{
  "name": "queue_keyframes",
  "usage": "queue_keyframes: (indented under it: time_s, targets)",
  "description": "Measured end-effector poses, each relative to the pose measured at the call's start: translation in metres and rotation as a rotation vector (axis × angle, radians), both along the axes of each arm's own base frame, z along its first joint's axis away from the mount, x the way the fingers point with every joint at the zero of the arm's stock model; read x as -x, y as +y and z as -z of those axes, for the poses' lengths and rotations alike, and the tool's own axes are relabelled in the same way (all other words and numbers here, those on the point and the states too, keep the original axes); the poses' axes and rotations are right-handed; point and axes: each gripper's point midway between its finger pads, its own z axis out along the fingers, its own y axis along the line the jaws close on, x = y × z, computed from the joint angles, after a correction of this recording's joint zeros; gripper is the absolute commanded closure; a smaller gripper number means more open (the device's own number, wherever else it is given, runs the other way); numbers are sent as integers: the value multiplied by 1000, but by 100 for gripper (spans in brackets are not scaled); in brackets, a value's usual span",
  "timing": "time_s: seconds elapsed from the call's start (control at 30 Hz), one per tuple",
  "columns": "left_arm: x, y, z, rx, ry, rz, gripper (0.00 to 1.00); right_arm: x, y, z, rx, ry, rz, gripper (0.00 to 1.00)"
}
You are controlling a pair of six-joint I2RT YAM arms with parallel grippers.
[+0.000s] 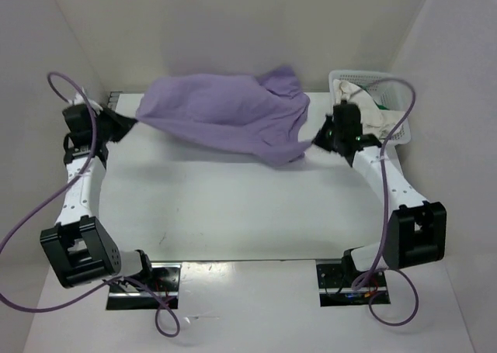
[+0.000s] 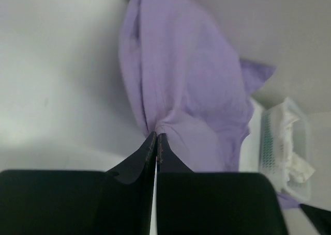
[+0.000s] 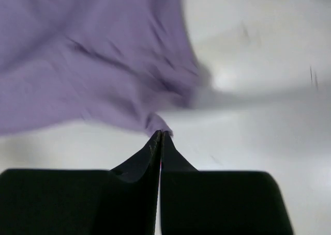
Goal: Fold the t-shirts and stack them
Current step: Flatten out the tshirt, then fold the flattened tshirt in 1/3 of the way
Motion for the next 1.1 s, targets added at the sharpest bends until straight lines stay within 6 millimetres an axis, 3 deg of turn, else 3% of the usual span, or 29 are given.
queue_keyframes:
  time_s: [0.03, 0.07, 0.13, 0.17, 0.27, 0.37, 0.43, 0.63, 0.73, 0.93, 1.1]
  targets:
    - [6, -2, 30, 20, 64, 0, 100, 20, -2, 43, 4, 112, 2, 100]
    - [13, -4, 56, 37, 120, 1, 100, 38, -3, 73, 6, 201, 4, 100]
    - [29, -8, 92, 46, 201, 1, 100, 69, -4, 106, -10, 307, 8, 100]
    - [37, -10, 103, 50, 229, 0, 100, 81, -4, 110, -23, 329, 10, 100]
    - [59, -16, 113, 36, 258, 3, 100, 99, -2, 84, -77, 276, 10, 100]
    - [73, -18, 108, 6, 245, -1, 100, 111, 5, 49, -146, 180, -8, 100]
    - [81, -17, 104, -16, 243, -14, 100, 125, 10, 40, -192, 165, -26, 100]
    - [107, -14, 110, -63, 306, -51, 100, 183, 15, 66, -262, 311, -28, 100]
    - [112, -16, 115, -59, 334, -51, 100, 201, 17, 64, -289, 335, -26, 100]
    - [113, -15, 129, -44, 393, -54, 100, 202, 17, 69, -296, 380, -2, 100]
    - [106, -9, 151, -30, 456, -66, 100, 165, 14, 88, -238, 439, 32, 100]
